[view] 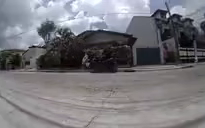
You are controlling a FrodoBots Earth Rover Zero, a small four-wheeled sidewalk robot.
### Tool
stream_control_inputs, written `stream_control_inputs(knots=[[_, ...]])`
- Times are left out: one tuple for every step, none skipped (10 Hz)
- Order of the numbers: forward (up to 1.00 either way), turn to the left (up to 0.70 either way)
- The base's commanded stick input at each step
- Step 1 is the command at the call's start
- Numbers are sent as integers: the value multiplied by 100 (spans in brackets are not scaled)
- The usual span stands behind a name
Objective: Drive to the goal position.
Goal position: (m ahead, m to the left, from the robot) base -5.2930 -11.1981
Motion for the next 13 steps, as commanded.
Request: stream_control_inputs(knots=[[66,-33],[66,-33],[66,-33],[66,-33],[65,-33],[63,-32],[64,-32],[61,-34],[60,-60],[58,-58],[57,-57],[55,-55],[66,-33]])
